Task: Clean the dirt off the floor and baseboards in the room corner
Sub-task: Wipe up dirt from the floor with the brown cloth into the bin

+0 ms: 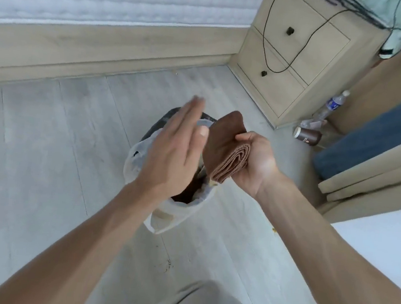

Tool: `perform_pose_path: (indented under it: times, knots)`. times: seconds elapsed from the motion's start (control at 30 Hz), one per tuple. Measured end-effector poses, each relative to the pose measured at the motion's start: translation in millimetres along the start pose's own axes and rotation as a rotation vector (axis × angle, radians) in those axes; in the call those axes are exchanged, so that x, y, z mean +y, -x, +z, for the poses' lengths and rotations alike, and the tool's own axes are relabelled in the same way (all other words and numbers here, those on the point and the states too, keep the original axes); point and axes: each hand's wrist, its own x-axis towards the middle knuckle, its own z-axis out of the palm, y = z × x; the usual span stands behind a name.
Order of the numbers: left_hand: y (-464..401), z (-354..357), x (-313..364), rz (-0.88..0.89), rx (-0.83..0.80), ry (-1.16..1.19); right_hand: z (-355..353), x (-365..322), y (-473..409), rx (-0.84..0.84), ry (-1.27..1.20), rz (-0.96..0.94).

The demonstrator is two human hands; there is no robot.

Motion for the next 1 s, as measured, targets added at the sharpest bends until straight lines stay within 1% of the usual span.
perform_pose_path:
  times: [0.03,0.07,0.1,0.13,0.17,0.2,0.23,0.27,0.3,0.33,0.37,0.4,0.43,0.47,0.53,0.57,0.6,0.63,0.67,0.7,0.73,0.77,0.8,0.83,0.87,1.0]
  knots:
    - [-1.2,3.4,0.1,0.095,-0.062,-0.016,2.4,1.2,-2.4,-0.006,0.005,0.006]
    - [-3.8,8.9,-7.3,0.115,-0.151,-0.065,4.0,2.3,-4.6,-0.006,0.023,0.009]
    - [-6.5,10.8,-15.9,0.016,-0.234,-0.101,4.9,3.2,-5.1,-0.007,0.025,0.006]
    - [-7.0,10.7,-22.7,-0.142,-0.250,-0.094,2.9,4.4,-6.4,0.002,0.017,0.012]
    - [-7.4,10.1,-26.1,-0.225,-0.206,-0.060,-0.4,5.2,-8.6,0.014,0.011,0.013]
    - [-7.3,11.6,-24.5,-0.193,-0.142,-0.012,-3.9,4.1,-9.4,0.011,0.013,0.011]
    - [-7.1,14.1,-18.8,-0.085,-0.126,0.014,-6.8,3.0,-10.6,0.009,0.019,0.011]
    - [-2.8,20.1,-16.7,0.019,-0.168,0.015,-10.6,3.2,-11.1,0.000,0.016,0.013]
    - [-2.6,25.3,-22.1,0.081,-0.239,-0.029,-11.8,2.2,-11.9,-0.015,0.025,0.005]
    - [-3.2,27.6,-28.7,0.035,-0.310,-0.077,-15.3,3.3,-12.2,0.000,0.023,0.001]
    - [-4.6,27.5,-33.7,-0.099,-0.319,-0.101,-19.3,3.0,-12.2,0.006,0.007,-0.003]
    - [-6.6,26.0,-35.5,-0.190,-0.269,-0.103,-22.5,2.6,-11.1,0.018,-0.001,-0.002]
    - [-7.3,24.9,-30.7,-0.154,-0.188,-0.061,-25.5,2.1,-10.5,0.016,0.011,0.000]
    - [-8.1,24.0,-16.4,-0.042,-0.161,-0.003,-26.5,0.9,-11.7,-0.004,0.019,-0.006]
    - [-0.7,29.3,-6.5,0.149,-0.265,-0.004,-26.6,1.8,-14.3,-0.025,0.035,-0.030]
    - [-0.4,31.9,-10.2,0.141,-0.337,-0.071,-27.9,1.7,-14.8,-0.005,0.035,-0.057]
    - [-1.2,31.8,-15.1,0.014,-0.376,-0.126,-31.5,1.2,-13.8,0.023,0.019,-0.076]
    - [-4.2,30.9,-20.5,-0.119,-0.354,-0.140,-36.7,-0.1,-14.2,0.045,-0.010,-0.091]
    - [-6.4,30.7,-18.5,-0.146,-0.277,-0.102,-43.4,-1.2,-13.0,0.054,-0.036,-0.102]
    - [-5.5,29.3,-8.6,-0.065,-0.190,-0.052,-47.8,-1.9,-11.5,0.042,-0.039,-0.113]
    - [-4.9,29.5,6.1,0.053,-0.175,-0.023,-51.3,-2.7,-11.5,0.013,-0.027,-0.119]
    - [-2.4,35.1,15.1,0.162,-0.203,-0.019,-54.3,-3.2,-9.8,-0.019,-0.021,-0.131]
    - [2.0,41.7,21.3,0.221,-0.262,-0.015,-58.0,-1.7,-7.6,-0.026,-0.026,-0.149]
    - [7.9,48.2,23.2,0.217,-0.330,-0.004,-65.0,1.1,-5.0,-0.011,-0.033,-0.166]
    - [13.1,53.0,22.0,0.203,-0.362,0.013,-73.9,3.5,-1.5,-0.005,-0.028,-0.168]
    - [50.3,56.4,18.1,0.339,-0.366,0.154,-146.8,17.1,16.4,-0.048,0.000,-0.164]
